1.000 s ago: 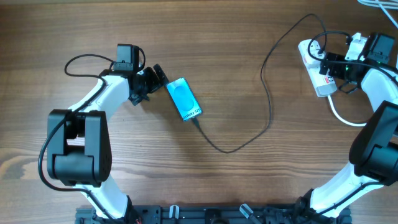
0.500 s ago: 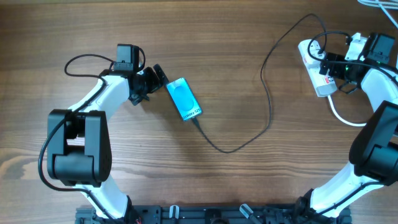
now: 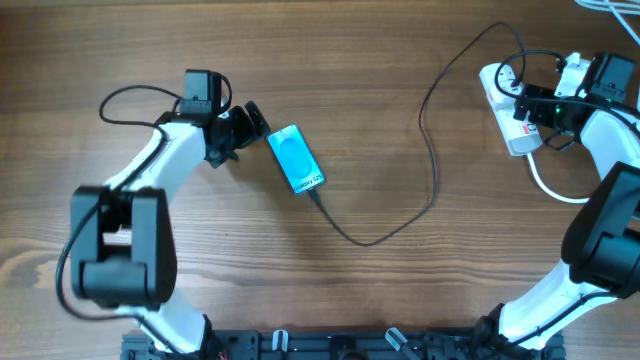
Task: Plug charger to phone and switch on socket
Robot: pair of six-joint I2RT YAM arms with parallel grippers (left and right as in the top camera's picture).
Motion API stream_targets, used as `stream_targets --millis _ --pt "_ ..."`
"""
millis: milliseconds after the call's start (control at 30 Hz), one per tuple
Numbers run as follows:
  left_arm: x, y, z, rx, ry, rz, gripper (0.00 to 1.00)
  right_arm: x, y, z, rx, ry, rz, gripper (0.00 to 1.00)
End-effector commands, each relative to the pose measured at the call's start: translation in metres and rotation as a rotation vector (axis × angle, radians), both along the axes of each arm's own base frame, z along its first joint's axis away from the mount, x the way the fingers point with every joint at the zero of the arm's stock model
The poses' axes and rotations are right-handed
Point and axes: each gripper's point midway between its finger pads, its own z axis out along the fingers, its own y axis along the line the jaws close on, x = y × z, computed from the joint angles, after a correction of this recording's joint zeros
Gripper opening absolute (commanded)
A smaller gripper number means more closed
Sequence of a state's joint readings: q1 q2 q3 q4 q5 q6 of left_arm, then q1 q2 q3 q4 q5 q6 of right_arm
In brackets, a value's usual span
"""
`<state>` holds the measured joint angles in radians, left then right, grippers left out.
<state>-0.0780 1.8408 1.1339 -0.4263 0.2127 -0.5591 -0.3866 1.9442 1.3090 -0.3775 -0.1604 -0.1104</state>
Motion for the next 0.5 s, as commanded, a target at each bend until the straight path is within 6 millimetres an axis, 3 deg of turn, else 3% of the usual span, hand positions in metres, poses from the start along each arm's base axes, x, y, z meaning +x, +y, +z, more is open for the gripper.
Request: stream_targets --millis 0,133,267,467 --pt "0.008 0.002 0.071 -0.004 -0.179 0.01 1.0 0.0 0.002 0.006 -0.003 -0.015 0.018 1.0" --pt "0.006 0.002 0.124 -0.014 -0.308 0.011 1.0 0.0 0.002 0.006 -0.003 -0.015 0.018 1.0" --pt "-0.001 0.004 0.161 -0.014 -0.4 0.009 1.0 0.0 0.002 0.006 -0.003 -0.015 0.018 1.0" --pt "-0.009 0.02 0.164 0.125 -0.417 -0.024 1.0 0.0 0.002 0.006 -0.003 -0.015 0.018 1.0"
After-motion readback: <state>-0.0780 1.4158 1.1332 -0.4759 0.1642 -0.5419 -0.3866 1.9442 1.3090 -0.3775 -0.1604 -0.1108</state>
